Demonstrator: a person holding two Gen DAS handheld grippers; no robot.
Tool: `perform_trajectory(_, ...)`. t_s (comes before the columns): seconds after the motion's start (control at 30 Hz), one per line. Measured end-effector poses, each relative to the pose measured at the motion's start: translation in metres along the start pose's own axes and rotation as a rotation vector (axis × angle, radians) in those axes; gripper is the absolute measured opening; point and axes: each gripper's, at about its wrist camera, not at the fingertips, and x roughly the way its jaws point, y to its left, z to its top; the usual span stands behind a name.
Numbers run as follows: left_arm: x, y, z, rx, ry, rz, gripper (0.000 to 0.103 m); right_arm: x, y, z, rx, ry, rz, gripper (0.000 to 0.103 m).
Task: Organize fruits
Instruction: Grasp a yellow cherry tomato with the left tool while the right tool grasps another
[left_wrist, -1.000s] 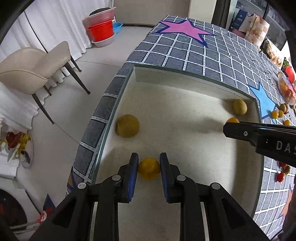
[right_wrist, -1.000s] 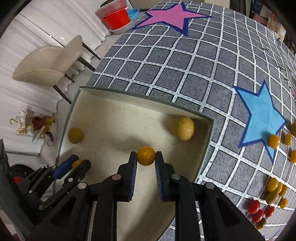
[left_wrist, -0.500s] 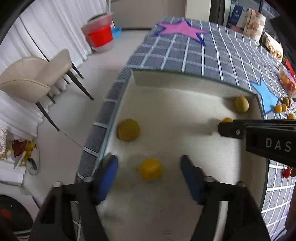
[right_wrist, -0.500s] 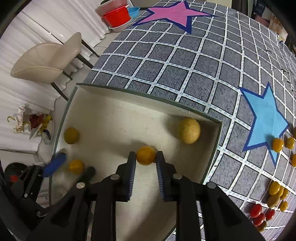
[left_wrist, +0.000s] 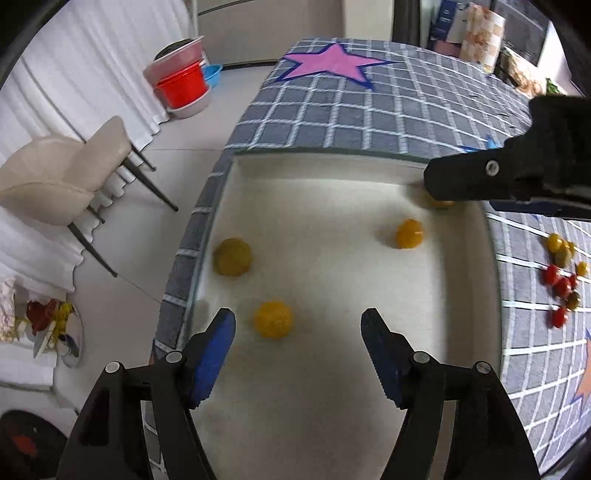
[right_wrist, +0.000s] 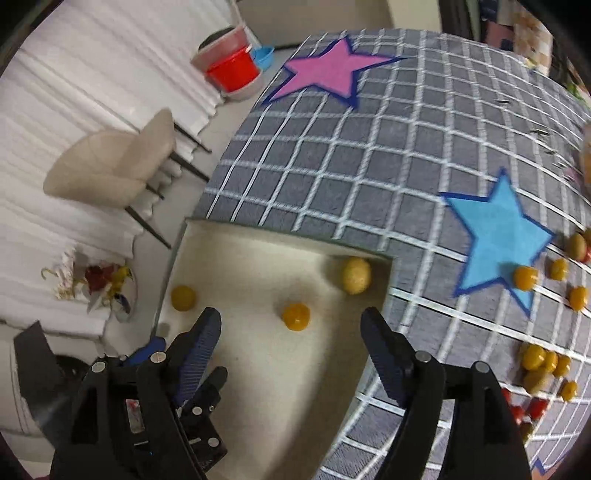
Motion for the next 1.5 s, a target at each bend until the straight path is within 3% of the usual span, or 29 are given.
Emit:
perform_trajectory(0.27, -0.023, -0.061, 0.017, 0.102, -0.032, -0.082, 0.072, -0.046, -0.064, -0.028, 0.101, -0.034, -0.093, 0.081)
perform_trajectory(0.5, -0.031, -0.115, 0.044, 0.15, -0.036, -0.145, 0.072, -0.089, -0.15, -0.068, 0.239, -0.064, -0.224, 0.081)
perform_trajectory(0.77, -0.01, -0.17, 0.081, 0.153, -0.013, -0.181, 0.072, -0.101, -0.216, -0.09, 0.331, -0.053, -0.321, 0.081)
perform_trajectory(0.87, 0.005, -0.188, 0.09, 0.162, -0.003, -0.179, 0.072, -0.098, -0.221, -0.091, 0.318, -0.049, -0.328, 0.08)
perform_trajectory(1.1, 0.026, -0.217, 0.106, 0.173, 0.008, -0.187, 0.072, -0.085, -0.225, -0.084, 0.272, -0.045, -0.316, 0.066)
perform_trajectory(1.5, 0.048, -0.241, 0.112, 0.213, 0.019, -0.154, 0.072, -0.071, -0.223, -0.082, 0.223, -0.028, -0.338, 0.063)
